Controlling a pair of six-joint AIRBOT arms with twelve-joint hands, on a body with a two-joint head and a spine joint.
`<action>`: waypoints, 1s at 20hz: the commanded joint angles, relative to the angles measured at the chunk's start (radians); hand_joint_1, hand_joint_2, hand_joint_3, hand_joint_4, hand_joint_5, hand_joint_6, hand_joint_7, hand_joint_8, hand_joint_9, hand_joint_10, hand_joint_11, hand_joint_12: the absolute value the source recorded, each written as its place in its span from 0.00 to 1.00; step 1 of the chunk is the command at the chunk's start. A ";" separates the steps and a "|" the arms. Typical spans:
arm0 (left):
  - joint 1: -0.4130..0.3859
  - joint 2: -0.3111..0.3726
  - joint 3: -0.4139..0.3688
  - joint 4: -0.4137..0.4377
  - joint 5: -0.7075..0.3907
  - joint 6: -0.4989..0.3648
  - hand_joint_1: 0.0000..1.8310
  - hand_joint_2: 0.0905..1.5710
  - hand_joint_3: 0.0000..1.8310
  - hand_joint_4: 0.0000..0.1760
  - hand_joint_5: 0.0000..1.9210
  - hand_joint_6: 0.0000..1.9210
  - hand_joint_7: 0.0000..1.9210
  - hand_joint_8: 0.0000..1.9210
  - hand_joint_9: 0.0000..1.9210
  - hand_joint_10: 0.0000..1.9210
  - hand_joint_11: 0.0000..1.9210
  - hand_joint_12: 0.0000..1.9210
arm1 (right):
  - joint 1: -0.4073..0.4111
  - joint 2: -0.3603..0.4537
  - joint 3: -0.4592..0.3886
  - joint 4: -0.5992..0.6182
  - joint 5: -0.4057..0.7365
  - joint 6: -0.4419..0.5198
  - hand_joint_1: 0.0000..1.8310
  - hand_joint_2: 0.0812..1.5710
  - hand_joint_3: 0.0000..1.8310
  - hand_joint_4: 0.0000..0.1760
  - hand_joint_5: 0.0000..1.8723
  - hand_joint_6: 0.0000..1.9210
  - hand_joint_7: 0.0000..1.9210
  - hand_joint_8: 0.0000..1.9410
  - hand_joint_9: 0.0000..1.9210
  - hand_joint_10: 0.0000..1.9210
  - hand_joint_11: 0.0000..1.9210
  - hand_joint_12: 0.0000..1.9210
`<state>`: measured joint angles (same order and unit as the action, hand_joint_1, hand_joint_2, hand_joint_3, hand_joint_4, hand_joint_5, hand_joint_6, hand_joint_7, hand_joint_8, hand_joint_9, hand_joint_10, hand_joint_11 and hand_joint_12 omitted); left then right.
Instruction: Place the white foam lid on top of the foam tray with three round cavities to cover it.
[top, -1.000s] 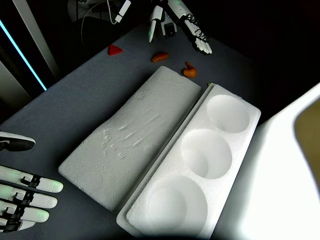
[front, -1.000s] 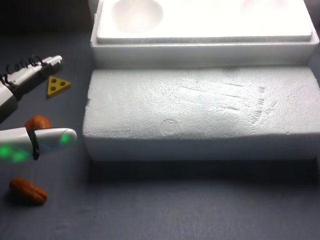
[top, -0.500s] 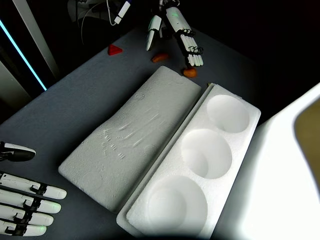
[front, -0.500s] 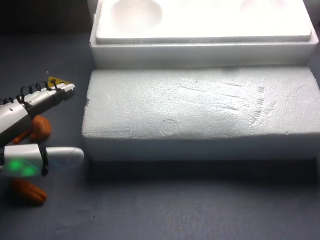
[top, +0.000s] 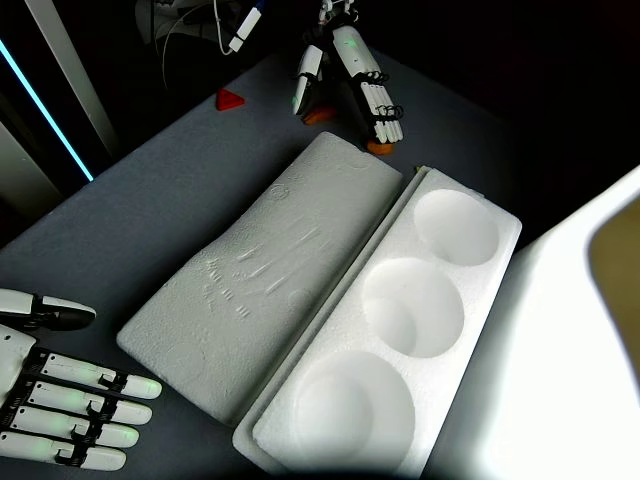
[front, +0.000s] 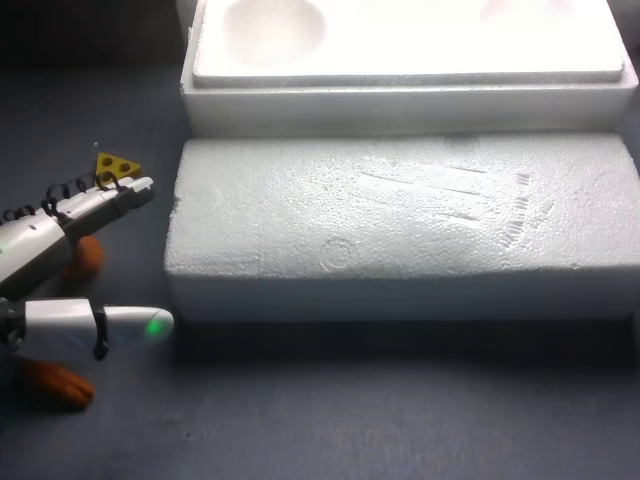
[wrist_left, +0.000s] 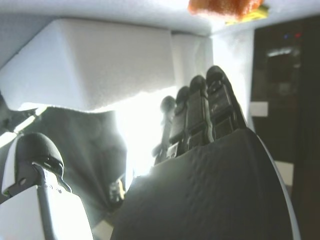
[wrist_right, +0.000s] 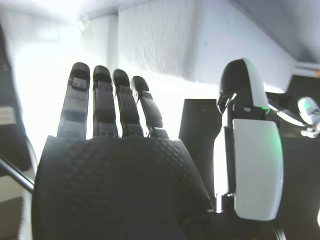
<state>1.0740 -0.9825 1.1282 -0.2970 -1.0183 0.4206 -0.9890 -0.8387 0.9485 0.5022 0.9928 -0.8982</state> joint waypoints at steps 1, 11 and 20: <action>-0.007 -0.002 0.009 -0.009 -0.115 -0.004 0.29 0.57 0.00 0.04 0.02 0.00 0.00 0.00 0.00 0.00 0.00 0.00 | 0.011 0.006 0.008 0.009 0.103 -0.012 0.31 0.66 0.00 0.00 0.00 0.00 0.00 0.00 0.00 0.00 0.00 0.00; -0.022 -0.027 0.018 -0.030 -0.129 -0.005 0.30 0.57 0.00 0.00 0.02 0.00 0.00 0.00 0.00 0.00 0.00 0.00 | 0.055 -0.043 0.042 0.045 0.095 -0.020 0.34 0.69 0.00 0.00 0.00 0.00 0.00 0.00 0.00 0.00 0.00 0.00; -0.049 -0.066 0.038 -0.026 -0.109 -0.013 0.28 0.60 0.01 0.00 0.04 0.01 0.00 0.00 0.00 0.00 0.00 0.00 | 0.081 -0.080 0.064 0.053 0.085 -0.011 0.31 0.69 0.01 0.00 0.01 0.00 0.00 0.00 0.00 0.00 0.00 0.00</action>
<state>1.0332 -1.0466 1.1614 -0.3233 -1.0153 0.4152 -0.9173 -0.9283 1.0080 0.5613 0.9672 -0.9161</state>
